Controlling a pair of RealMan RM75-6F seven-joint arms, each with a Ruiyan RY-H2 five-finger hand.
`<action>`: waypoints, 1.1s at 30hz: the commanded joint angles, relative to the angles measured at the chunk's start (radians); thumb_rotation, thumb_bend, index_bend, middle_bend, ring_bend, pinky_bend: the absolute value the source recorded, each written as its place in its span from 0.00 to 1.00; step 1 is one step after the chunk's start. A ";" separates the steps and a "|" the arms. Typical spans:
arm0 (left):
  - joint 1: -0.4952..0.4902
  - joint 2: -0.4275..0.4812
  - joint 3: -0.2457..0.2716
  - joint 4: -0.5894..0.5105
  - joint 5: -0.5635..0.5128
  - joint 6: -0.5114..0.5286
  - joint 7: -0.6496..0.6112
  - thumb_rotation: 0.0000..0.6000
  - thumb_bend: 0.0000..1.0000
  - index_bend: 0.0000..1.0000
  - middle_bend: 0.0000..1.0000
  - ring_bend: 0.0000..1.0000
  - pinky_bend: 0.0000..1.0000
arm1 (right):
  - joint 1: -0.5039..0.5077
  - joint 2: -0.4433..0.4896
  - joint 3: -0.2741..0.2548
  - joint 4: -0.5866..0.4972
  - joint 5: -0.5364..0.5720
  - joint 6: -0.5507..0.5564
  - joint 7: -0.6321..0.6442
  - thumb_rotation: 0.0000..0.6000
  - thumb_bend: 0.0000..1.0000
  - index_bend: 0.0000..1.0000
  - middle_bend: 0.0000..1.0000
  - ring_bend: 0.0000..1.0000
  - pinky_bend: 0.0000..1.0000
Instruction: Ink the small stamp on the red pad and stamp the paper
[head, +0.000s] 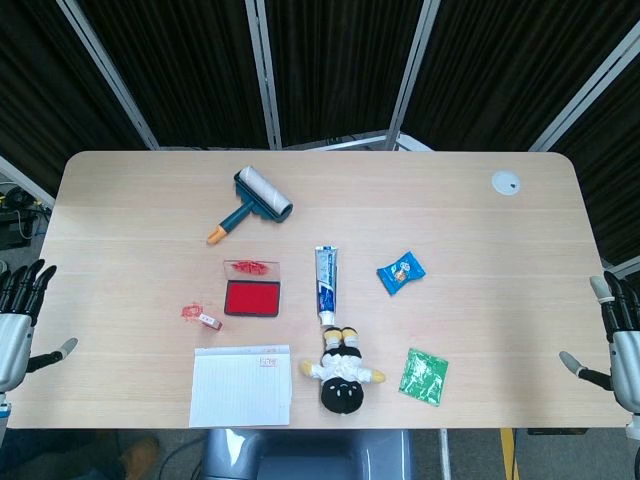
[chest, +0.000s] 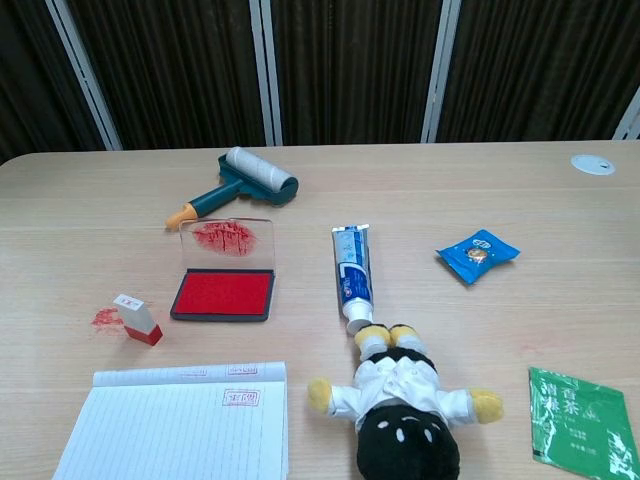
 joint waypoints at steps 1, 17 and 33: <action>-0.001 -0.002 0.001 0.001 -0.003 -0.005 0.003 1.00 0.00 0.00 0.00 0.00 0.00 | 0.000 0.000 0.002 0.002 0.003 0.000 0.001 1.00 0.00 0.00 0.00 0.00 0.00; -0.166 -0.116 -0.009 0.082 0.012 -0.247 0.057 1.00 0.00 0.00 0.02 0.71 0.80 | 0.009 0.003 0.014 0.003 0.043 -0.025 -0.011 1.00 0.00 0.00 0.00 0.00 0.00; -0.364 -0.309 0.012 0.339 0.082 -0.477 -0.056 1.00 0.12 0.22 0.31 0.83 0.88 | 0.017 -0.022 0.025 0.036 0.112 -0.058 -0.056 1.00 0.00 0.00 0.00 0.00 0.00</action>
